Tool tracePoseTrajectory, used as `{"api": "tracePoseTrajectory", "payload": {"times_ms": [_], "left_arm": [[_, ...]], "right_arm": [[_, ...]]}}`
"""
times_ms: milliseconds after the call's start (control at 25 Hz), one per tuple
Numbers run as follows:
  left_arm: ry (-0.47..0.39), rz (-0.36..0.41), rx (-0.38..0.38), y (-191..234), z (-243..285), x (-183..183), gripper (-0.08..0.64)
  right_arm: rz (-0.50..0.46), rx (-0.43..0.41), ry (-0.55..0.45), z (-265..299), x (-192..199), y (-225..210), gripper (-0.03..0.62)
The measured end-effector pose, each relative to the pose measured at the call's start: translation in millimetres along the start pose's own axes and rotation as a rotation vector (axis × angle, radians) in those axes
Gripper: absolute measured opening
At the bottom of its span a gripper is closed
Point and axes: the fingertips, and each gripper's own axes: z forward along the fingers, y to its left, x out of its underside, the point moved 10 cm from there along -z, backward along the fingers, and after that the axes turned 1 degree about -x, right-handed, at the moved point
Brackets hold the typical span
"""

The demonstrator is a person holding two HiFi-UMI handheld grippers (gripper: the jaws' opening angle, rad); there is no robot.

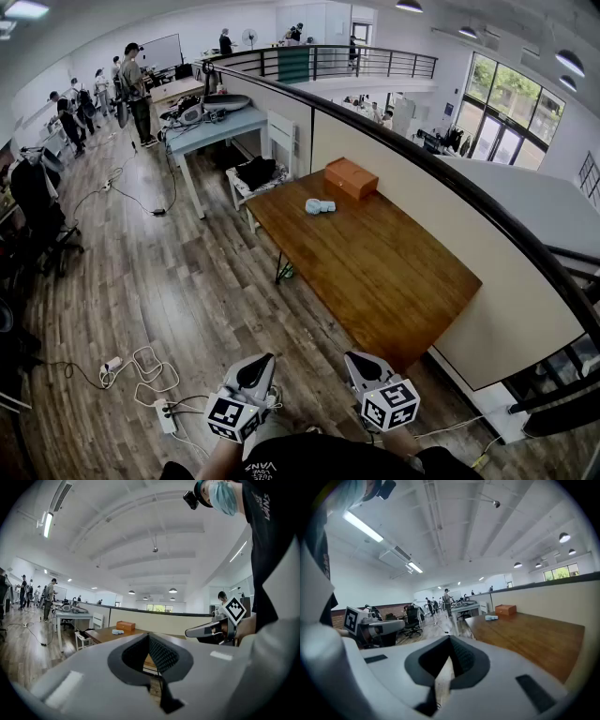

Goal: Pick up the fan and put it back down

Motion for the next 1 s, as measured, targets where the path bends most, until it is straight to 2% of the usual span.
{"api": "tracePoseTrajectory", "payload": {"times_ms": [440,560,640,720,760,840,1000], "left_arm": [[0.011,-0.023,-0.008,15,2,2,0.011],[0.005,-0.031,-0.003,30,6,2,0.012],[0.012,-0.041,0.014,43,12,1,0.05],[0.021,-0.049,0.028,56,20,0,0.15],[0.024,-0.051,0.028,63,24,-1,0.159],[0.026,-0.056,0.025,76,32,-3,0.184],[0.029,-0.062,0.033,111,38,-4,0.21]], "right_arm": [[0.019,-0.017,0.018,22,-3,2,0.012],[0.079,-0.057,-0.041,38,-7,-2,0.012],[0.113,-0.084,-0.076,53,-12,-4,0.012],[0.107,-0.08,-0.075,69,-17,-7,0.019],[0.099,-0.068,-0.075,77,-20,-8,0.041],[0.091,-0.046,-0.084,92,-27,-11,0.142],[0.07,-0.018,-0.085,125,-39,-10,0.167]]}}
